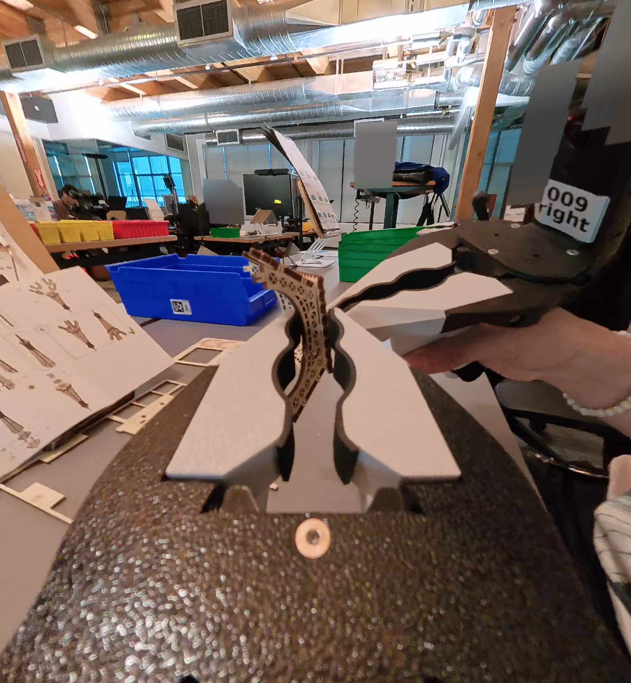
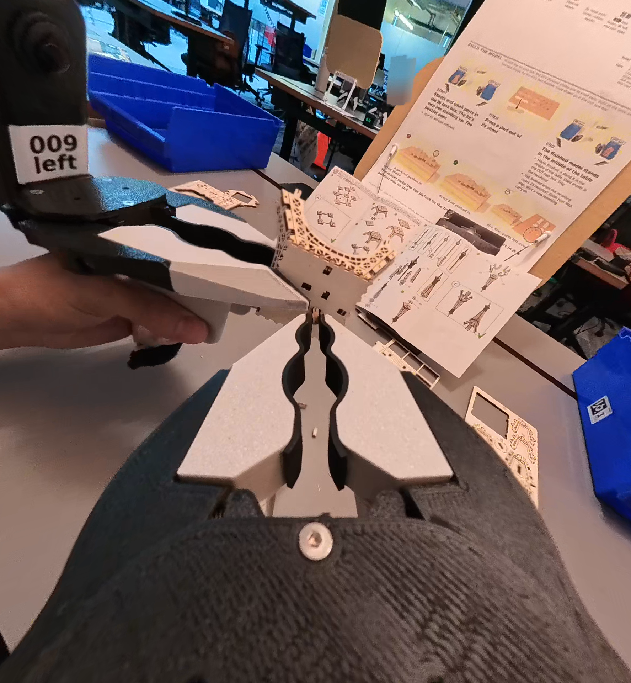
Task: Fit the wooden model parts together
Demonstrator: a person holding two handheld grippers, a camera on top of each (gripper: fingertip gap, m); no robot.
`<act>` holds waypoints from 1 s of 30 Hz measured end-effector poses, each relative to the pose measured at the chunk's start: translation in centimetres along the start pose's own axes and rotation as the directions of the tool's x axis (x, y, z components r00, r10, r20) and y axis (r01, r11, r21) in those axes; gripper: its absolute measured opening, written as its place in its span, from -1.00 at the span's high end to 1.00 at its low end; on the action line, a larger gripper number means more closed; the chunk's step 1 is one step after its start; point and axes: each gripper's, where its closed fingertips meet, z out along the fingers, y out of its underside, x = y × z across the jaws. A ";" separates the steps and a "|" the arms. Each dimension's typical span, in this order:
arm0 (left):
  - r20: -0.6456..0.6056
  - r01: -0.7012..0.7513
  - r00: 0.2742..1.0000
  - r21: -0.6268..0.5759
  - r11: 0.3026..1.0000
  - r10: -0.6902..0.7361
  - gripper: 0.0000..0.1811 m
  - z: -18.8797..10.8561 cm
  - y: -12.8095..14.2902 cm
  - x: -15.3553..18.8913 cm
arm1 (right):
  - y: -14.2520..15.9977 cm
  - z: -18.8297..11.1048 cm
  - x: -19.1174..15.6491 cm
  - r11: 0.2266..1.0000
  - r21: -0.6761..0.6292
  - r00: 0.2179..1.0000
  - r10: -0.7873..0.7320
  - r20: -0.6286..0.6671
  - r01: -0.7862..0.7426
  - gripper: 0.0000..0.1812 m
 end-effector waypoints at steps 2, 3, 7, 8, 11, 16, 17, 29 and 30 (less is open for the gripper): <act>-0.003 0.048 0.999 -0.008 0.999 -0.048 0.87 0.1 0.2 -0.1 | 0.2 0.0 0.0 1.000 -0.016 1.000 -0.015 -0.002 0.015 0.99; -0.002 0.078 0.997 -0.008 0.997 -0.078 0.87 0.1 0.2 -0.2 | 0.2 0.0 0.1 1.000 -0.018 1.000 -0.018 -0.001 0.018 0.99; 0.026 0.300 0.954 -0.044 0.953 -0.299 0.88 0.0 0.7 -1.3 | 1.3 -0.2 0.3 0.998 -0.054 1.000 -0.025 0.008 0.026 0.99; 0.024 0.370 0.929 -0.061 0.927 -0.369 0.88 -0.1 1.0 -1.5 | 2.0 -0.3 0.4 0.996 -0.082 1.000 -0.021 0.016 0.023 0.99; -0.032 0.597 0.794 -0.144 0.789 -0.607 0.88 -0.4 2.1 -1.1 | 7.2 -0.4 0.2 0.959 -0.283 0.996 0.036 0.078 -0.012 0.99; -0.066 0.781 0.592 -0.200 0.592 -0.803 0.88 -1.1 3.6 -1.3 | 10.9 -0.7 -0.1 0.923 -0.337 0.967 0.231 0.106 -0.184 0.99; -0.074 0.802 0.560 -0.201 0.562 -0.825 0.88 -1.1 3.7 -1.3 | 11.0 -0.7 -0.3 0.913 -0.335 0.950 0.287 0.127 -0.231 0.99; -0.107 0.820 0.525 -0.200 0.536 -0.844 0.88 -1.3 4.7 -1.7 | 12.4 -0.6 -0.5 0.854 -0.387 0.885 0.435 0.165 -0.348 0.92; -0.077 0.795 0.565 -0.214 0.567 -0.821 0.88 -1.2 5.2 -1.8 | 12.6 -0.6 -0.6 0.855 -0.398 0.892 0.422 0.162 -0.332 0.90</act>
